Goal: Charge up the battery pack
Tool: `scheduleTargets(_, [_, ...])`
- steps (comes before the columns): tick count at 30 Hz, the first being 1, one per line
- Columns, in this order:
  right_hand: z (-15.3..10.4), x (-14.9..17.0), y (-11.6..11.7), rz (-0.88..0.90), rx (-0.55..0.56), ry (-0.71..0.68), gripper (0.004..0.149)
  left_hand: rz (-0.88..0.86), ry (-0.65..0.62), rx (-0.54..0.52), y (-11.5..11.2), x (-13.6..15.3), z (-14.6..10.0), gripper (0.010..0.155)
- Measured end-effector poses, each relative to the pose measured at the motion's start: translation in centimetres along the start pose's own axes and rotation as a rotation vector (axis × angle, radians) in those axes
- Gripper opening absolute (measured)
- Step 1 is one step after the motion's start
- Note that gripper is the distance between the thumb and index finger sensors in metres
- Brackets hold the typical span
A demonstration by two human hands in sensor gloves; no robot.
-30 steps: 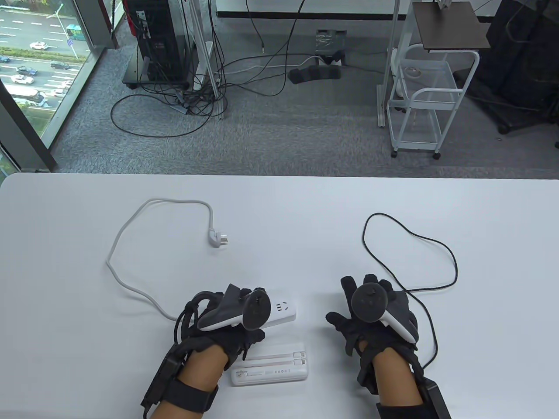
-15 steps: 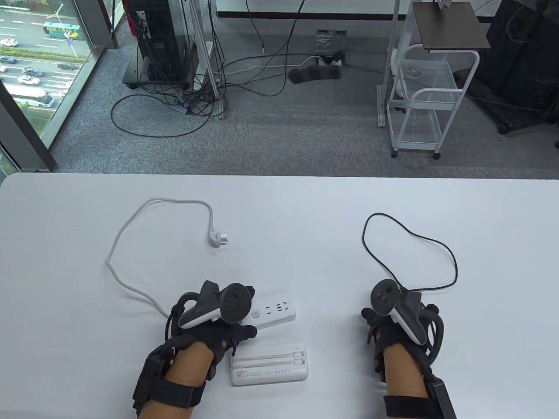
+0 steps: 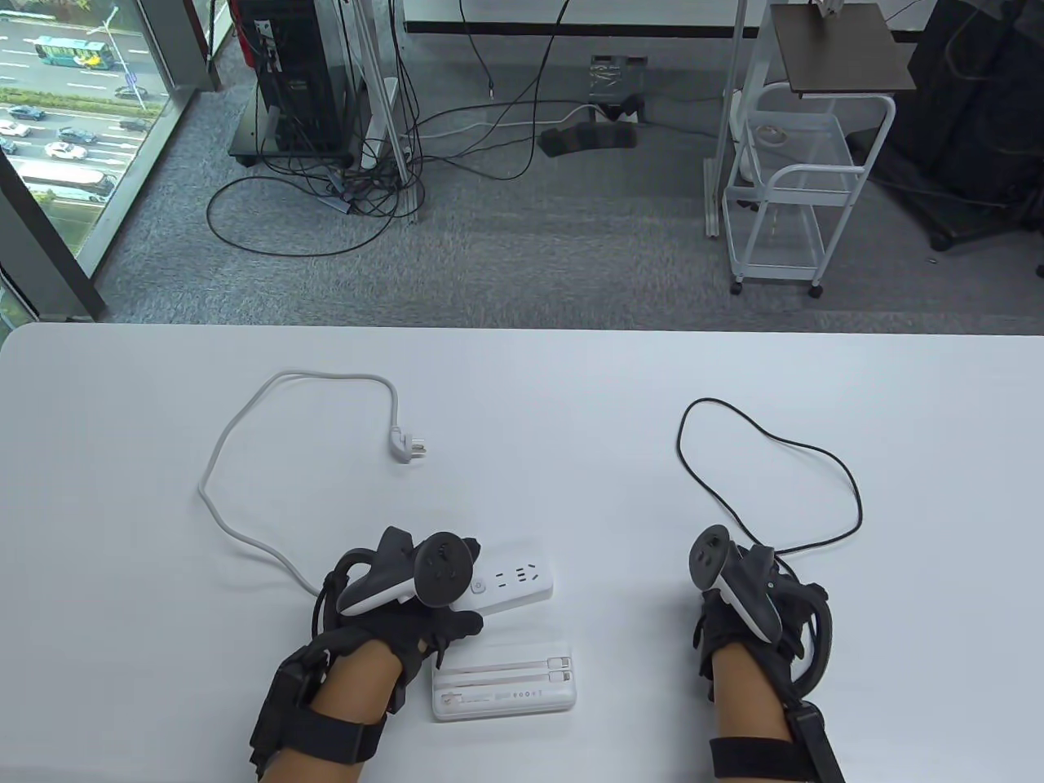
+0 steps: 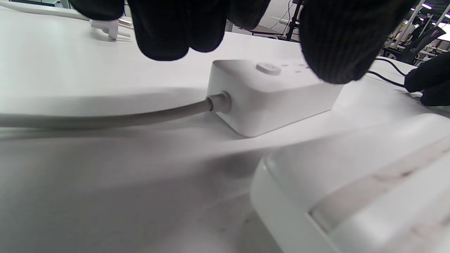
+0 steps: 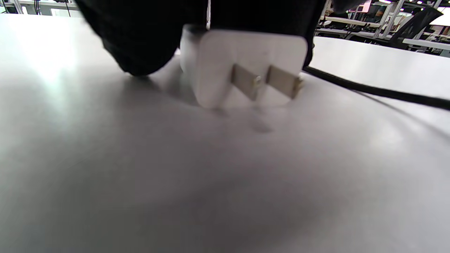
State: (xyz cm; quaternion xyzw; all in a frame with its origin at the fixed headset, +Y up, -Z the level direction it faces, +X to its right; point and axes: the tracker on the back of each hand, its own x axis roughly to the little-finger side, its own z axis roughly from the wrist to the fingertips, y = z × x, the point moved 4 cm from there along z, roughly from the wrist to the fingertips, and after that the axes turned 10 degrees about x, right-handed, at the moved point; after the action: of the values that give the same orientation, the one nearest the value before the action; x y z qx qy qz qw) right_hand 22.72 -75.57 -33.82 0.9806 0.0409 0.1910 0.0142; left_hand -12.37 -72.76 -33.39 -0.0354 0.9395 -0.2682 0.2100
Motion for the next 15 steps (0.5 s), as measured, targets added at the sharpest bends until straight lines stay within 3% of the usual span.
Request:
scheduleTargets(4, [0.1, 0.1, -0.1, 0.001, 0.017, 0.006, 0.061, -0.001, 0.005, 0.006, -0.1, 0.0, 0.2, 0.093])
scheduleTargets(6, [0.1, 0.3, -0.2, 0.016, 0.015, 0.020, 0.072, -0.001, 0.006, 0.010, -0.2, 0.0, 0.2, 0.093])
scheduleTargets(10, [-0.1, 1.0, -0.3, -0.031, -0.040, 0.111, 0.078, 0.004, 0.010, 0.015, -0.2, 0.0, 0.3, 0.093])
scheduleTargets(15, [0.0, 1.4, 0.0, -0.016, -0.052, 0.124, 0.071, 0.007, 0.012, 0.021, -0.3, -0.1, 0.4, 0.093])
